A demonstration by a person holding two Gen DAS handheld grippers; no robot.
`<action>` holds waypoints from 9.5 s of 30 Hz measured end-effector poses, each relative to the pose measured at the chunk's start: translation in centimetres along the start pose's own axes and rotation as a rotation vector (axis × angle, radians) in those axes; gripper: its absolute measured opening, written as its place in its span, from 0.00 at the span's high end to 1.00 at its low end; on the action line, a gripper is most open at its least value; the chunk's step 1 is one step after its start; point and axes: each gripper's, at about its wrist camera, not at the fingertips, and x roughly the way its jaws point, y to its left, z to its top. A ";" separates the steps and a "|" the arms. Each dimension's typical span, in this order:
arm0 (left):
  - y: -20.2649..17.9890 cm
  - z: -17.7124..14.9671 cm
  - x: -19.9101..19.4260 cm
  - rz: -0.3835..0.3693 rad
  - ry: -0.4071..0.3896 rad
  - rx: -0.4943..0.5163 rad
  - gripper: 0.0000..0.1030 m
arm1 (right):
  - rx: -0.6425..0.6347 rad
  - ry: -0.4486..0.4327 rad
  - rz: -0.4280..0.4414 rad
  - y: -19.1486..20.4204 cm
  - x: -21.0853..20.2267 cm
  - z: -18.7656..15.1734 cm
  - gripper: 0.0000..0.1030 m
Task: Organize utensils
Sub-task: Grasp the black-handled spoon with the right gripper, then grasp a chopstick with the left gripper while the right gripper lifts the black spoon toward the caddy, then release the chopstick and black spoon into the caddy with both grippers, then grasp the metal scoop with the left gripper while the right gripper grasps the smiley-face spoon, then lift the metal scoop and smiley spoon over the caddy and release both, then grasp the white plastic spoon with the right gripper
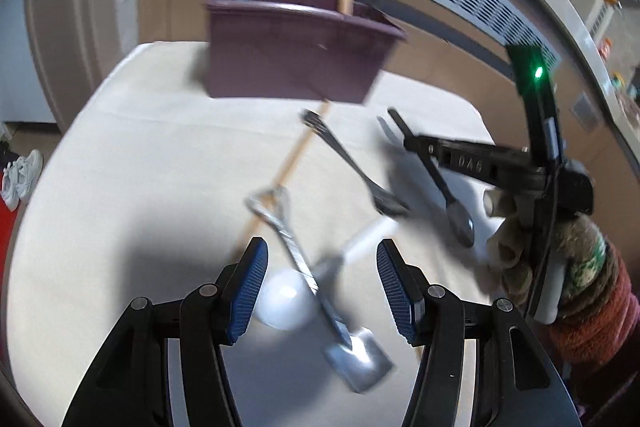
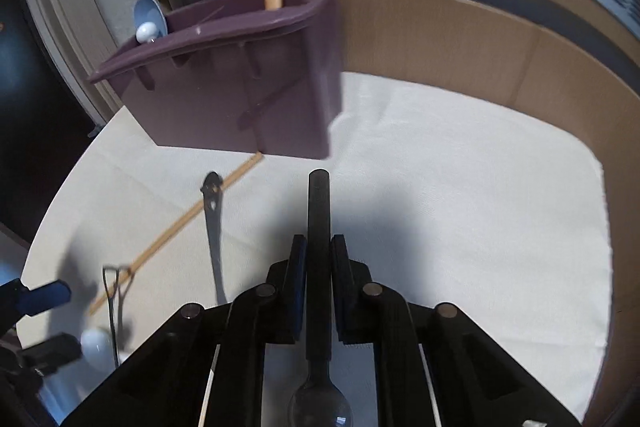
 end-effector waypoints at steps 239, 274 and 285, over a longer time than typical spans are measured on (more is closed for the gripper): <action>0.6 23.0 -15.9 0.111 -0.637 0.120 0.77 | -0.161 -0.626 0.033 2.0 -20.9 13.3 0.90; 8.2 14.9 -3.1 0.117 -0.307 -0.040 0.49 | -0.385 -0.114 0.337 2.8 -6.1 5.8 0.78; 13.6 5.5 0.3 0.117 -0.112 -0.161 0.49 | -0.780 0.146 0.472 9.4 -0.6 -4.3 0.78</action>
